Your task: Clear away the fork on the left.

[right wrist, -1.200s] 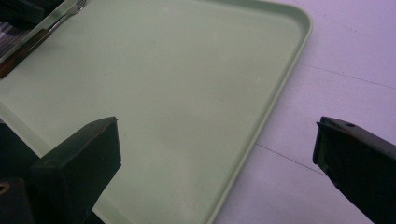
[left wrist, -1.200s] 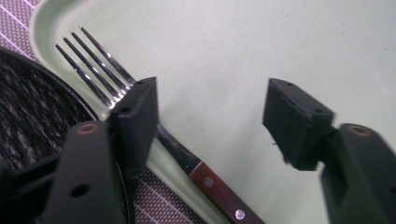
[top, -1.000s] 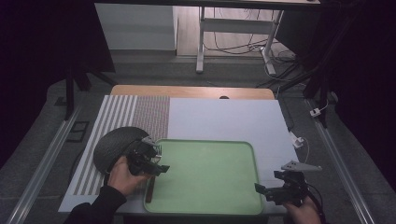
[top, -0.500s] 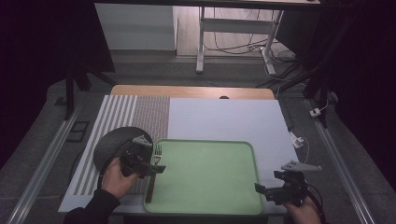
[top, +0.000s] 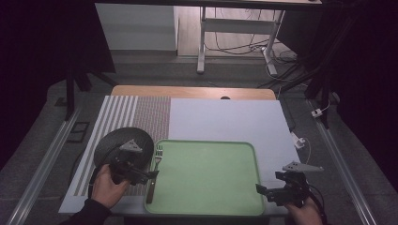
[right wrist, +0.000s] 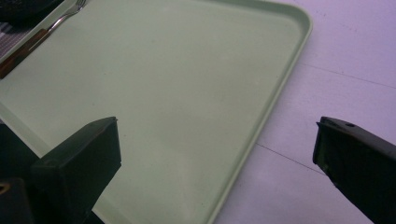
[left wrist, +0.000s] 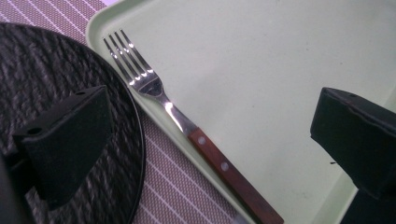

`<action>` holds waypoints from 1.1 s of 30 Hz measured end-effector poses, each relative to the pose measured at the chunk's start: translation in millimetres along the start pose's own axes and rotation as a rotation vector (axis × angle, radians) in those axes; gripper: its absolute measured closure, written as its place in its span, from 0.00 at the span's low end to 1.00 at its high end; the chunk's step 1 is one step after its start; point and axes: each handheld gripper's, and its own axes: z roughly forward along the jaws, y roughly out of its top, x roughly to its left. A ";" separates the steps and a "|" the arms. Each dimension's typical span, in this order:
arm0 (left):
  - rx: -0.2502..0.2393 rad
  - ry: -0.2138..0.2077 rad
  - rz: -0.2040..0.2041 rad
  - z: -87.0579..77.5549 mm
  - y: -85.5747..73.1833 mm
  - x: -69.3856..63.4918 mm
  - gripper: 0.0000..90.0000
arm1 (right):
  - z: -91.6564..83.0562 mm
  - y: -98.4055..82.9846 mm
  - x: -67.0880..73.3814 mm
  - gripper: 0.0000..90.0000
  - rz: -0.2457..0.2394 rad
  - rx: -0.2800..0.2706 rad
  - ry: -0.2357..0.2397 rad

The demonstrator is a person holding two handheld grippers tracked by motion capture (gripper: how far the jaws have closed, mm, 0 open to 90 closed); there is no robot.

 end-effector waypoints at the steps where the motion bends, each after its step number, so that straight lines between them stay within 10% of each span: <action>1: -0.004 0.001 0.000 -2.1 -1.7 0.0 0.00 | 0.0 0.0 0.0 0.01 0.000 0.000 0.000; 33: -0.161 0.043 -0.111 -60.7 -72.6 0.4 0.00 | 2.4 0.7 0.0 0.01 0.002 0.022 -0.004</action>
